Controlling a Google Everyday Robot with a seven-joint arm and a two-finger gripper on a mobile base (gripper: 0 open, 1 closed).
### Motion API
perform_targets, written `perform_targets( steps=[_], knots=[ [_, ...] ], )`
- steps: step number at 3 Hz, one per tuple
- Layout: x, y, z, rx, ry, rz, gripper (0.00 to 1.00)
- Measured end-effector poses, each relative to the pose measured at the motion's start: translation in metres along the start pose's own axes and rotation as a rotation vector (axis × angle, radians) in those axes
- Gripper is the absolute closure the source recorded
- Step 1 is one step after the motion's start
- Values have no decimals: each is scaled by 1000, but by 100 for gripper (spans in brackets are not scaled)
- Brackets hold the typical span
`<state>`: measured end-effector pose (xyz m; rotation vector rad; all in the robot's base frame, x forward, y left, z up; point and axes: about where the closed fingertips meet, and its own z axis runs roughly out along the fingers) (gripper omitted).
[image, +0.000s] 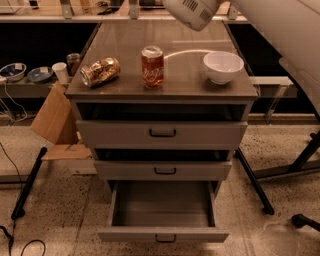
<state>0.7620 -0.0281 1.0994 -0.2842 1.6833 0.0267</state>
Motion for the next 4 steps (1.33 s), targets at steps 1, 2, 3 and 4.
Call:
perform_targets(
  steps=[1, 2, 3, 4],
  knots=[
    [-3, 12, 24, -59, 26, 5, 100],
    [10, 26, 51, -114, 100, 25, 100],
    [40, 44, 73, -195, 204, 39, 100],
    [76, 56, 91, -271, 290, -22, 100]
  ],
)
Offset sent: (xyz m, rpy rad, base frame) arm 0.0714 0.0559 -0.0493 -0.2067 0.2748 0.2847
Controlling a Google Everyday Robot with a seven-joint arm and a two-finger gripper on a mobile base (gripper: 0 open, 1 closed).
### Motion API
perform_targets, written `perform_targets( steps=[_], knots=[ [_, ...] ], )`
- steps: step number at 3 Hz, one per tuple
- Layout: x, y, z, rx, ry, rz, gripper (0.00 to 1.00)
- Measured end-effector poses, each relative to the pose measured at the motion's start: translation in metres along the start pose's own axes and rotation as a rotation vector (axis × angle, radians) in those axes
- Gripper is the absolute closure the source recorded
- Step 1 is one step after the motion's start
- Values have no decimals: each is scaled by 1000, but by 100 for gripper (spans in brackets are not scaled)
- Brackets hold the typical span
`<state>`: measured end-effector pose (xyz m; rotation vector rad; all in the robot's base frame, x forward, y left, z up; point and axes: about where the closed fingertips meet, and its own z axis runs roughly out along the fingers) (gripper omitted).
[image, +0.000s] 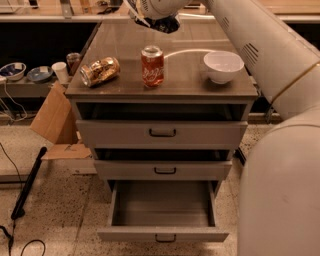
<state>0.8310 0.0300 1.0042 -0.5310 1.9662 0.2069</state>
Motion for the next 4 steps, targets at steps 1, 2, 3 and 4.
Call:
perform_targets(
  steps=[1, 2, 3, 4],
  knots=[
    [27, 2, 23, -29, 74, -72, 100],
    [42, 1, 36, -28, 115, -111, 100],
    [51, -2, 43, -8, 136, -124, 74],
    [53, -4, 43, 4, 141, -124, 50]
  ],
)
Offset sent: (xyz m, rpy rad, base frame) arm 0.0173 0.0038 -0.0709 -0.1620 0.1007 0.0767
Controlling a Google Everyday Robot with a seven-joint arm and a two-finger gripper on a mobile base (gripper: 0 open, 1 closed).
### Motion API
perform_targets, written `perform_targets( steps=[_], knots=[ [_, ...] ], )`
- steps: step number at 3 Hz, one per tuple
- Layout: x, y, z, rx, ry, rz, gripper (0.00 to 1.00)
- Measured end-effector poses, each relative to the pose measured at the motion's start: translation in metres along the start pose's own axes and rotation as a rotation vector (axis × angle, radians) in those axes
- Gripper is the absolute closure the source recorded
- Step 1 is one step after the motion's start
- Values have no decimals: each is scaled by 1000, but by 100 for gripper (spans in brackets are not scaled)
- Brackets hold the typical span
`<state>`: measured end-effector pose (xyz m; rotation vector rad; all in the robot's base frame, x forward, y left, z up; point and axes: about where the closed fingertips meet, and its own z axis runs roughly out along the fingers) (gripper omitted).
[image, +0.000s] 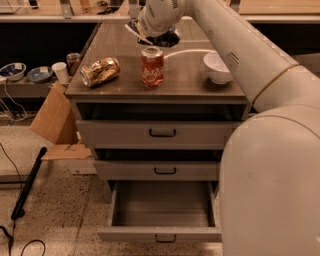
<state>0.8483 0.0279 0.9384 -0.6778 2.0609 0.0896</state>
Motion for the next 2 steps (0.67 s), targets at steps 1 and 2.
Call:
perform_targets(
  steps=[1, 2],
  knots=[
    [0, -3, -3, 13, 2, 2, 29],
    [-3, -13, -16, 48, -8, 16, 0]
  ],
)
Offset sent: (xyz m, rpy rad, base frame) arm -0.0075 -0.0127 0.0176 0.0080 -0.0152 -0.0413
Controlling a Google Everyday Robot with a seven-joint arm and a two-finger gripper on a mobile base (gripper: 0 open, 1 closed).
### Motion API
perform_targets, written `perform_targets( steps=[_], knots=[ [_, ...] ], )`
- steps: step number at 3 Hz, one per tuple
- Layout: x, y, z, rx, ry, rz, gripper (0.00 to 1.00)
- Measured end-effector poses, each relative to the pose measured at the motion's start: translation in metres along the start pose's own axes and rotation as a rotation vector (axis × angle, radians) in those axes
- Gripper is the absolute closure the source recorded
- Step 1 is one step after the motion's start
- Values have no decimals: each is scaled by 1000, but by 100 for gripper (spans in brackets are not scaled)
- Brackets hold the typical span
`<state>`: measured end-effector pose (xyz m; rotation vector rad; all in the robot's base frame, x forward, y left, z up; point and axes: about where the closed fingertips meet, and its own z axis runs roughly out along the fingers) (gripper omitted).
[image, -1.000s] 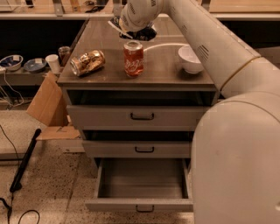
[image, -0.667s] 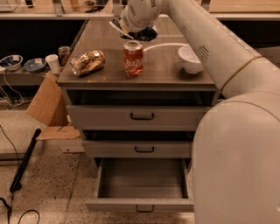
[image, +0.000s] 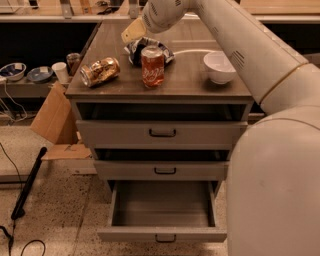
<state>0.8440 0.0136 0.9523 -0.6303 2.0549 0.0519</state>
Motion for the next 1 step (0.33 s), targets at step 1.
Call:
perform_targets(
  steps=[1],
  knots=[
    [0, 0, 0, 0, 0, 0, 0]
  ],
)
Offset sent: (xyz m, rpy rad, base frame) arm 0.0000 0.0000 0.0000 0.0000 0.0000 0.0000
